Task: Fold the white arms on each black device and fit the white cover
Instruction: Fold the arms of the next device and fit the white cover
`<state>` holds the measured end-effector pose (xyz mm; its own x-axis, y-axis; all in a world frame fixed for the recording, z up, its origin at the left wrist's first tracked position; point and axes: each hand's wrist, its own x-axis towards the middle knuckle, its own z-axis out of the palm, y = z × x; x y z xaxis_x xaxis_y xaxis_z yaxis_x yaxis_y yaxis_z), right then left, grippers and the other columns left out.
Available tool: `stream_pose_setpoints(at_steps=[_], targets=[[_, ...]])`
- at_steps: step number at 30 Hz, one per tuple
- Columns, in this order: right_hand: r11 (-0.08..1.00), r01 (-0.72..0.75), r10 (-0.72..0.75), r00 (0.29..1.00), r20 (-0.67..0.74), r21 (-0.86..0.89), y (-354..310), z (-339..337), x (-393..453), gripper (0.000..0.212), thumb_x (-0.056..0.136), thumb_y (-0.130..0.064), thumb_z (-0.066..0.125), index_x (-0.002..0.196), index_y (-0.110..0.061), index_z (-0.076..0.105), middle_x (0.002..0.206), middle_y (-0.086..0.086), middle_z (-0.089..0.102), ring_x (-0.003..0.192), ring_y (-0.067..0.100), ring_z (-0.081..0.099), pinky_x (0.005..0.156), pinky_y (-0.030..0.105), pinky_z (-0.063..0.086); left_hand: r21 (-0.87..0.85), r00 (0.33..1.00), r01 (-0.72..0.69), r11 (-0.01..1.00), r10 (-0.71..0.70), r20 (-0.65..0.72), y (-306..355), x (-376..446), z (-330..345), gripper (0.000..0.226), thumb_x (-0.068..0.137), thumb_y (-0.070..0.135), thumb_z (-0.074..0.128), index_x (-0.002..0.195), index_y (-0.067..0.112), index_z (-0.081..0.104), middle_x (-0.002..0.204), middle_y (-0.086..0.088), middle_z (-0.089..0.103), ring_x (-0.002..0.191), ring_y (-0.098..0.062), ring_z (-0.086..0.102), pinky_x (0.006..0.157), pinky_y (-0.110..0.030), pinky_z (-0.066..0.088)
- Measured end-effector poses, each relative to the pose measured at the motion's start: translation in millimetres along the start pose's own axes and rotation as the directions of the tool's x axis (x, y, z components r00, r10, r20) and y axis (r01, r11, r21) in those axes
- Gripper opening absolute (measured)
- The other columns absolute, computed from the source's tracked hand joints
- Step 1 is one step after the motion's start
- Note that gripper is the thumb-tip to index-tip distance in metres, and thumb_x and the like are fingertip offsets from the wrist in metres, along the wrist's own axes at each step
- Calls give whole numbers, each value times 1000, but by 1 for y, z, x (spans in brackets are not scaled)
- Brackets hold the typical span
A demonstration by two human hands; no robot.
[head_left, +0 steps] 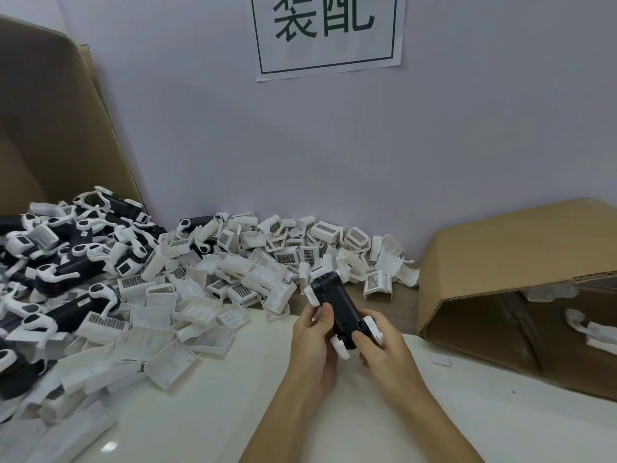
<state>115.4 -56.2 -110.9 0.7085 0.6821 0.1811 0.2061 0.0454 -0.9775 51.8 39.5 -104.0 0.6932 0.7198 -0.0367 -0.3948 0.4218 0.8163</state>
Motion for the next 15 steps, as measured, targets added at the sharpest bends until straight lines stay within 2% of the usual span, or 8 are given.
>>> stream_pose_setpoints(at_steps=[6, 12, 15], targets=[[1000, -26, 26, 1000, 17, 4, 1, -1, -1, 38, 93, 3, 49, 109, -29, 62, 76, -20, 64, 63, -4, 57, 60, 14, 43, -15, 1000, -5, 1000, 5, -11, 0, 0, 0, 21, 101, 16, 50, 104, 5, 67, 87, -17, 73, 77, -30, 73, 60, -37, 59], [1000, 1, -1, 1000, 8, -27, -4, -1, -3, 38, 94, 4, 48, 114, -25, 62, 85, -6, 66, 57, 0, 52, 55, 15, 41, -6, 1000, -10, 1000, 10, 4, -1, 1, -2, 22, 102, 17, 50, 107, 5, 67, 88, -17, 74, 78, -30, 73, 62, -38, 59], [999, 41, -41, 999, -1, -33, -6, -1, -4, 36, 96, 1, 50, 114, -28, 62, 89, -7, 69, 62, 6, 55, 56, 19, 43, -18, 1000, -17, 1000, 17, 18, 0, 1, -3, 22, 101, 19, 50, 105, 8, 69, 90, -15, 74, 81, -28, 73, 68, -43, 60]])
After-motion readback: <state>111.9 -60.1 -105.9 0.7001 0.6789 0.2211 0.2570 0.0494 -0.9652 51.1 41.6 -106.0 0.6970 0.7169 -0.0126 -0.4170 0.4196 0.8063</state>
